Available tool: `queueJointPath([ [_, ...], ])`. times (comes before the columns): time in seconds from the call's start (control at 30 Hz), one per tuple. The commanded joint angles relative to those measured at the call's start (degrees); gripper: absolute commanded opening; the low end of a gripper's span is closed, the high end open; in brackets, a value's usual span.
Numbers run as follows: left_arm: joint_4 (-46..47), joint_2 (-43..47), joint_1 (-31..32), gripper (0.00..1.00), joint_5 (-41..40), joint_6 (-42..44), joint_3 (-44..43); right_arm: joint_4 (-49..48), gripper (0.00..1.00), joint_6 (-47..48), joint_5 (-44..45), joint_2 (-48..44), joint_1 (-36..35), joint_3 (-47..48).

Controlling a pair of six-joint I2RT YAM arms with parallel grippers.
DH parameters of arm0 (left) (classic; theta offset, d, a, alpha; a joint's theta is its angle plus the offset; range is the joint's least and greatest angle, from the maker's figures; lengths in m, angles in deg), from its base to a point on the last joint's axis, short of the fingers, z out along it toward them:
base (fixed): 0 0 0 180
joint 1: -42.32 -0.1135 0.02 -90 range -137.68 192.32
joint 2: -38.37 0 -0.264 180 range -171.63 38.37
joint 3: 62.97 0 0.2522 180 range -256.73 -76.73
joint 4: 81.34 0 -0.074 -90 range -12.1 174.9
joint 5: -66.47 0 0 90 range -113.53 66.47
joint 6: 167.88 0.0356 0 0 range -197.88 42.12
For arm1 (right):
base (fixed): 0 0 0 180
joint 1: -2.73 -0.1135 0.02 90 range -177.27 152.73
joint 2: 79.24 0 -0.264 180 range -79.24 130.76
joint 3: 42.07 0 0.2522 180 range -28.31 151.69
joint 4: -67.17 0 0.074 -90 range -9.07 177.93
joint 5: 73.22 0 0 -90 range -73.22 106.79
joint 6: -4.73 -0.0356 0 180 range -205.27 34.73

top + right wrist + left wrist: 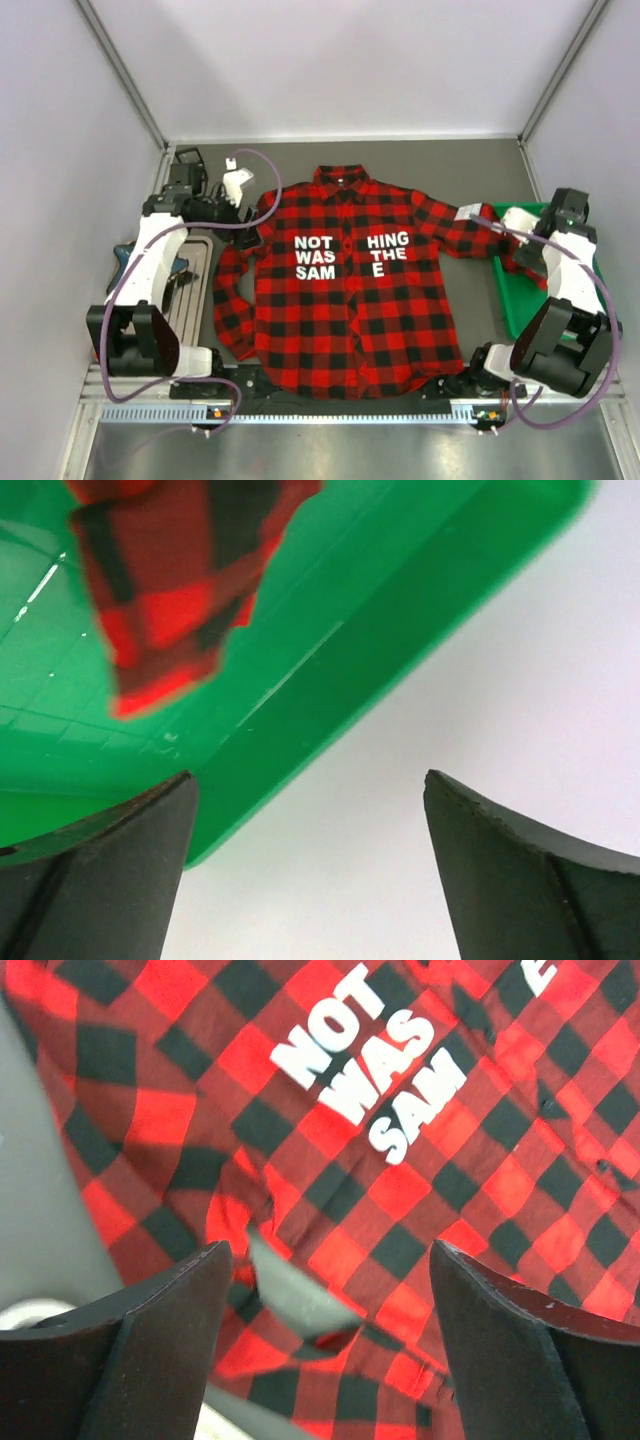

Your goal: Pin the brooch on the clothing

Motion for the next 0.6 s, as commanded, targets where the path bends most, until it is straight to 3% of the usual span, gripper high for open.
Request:
queueJointPath([
  [0.0,-14.2,3.8,-5.4,0.86,-2.4,9.3,-0.7,12.3,0.95,-8.0,-9.1,-2.8,-3.6,13.1],
  [0.13,-25.9,4.0,-10.6,0.86,-4.9,21.8,3.0,23.8,0.97,-19.5,-16.8,-2.8,-12.6,17.9],
  [0.33,-30.8,9.4,-10.7,0.86,-11.9,37.7,14.2,26.1,0.97,-34.8,-23.6,-0.1,-30.1,19.5],
  [0.47,-23.0,13.0,-10.7,0.85,-16.7,36.2,20.6,26.0,0.96,-42.2,-28.3,3.8,-36.2,22.1],
  [0.57,-17.4,12.5,-10.6,0.86,-18.9,29.5,20.6,26.0,0.94,-48.3,-32.6,7.7,-36.9,24.2],
])
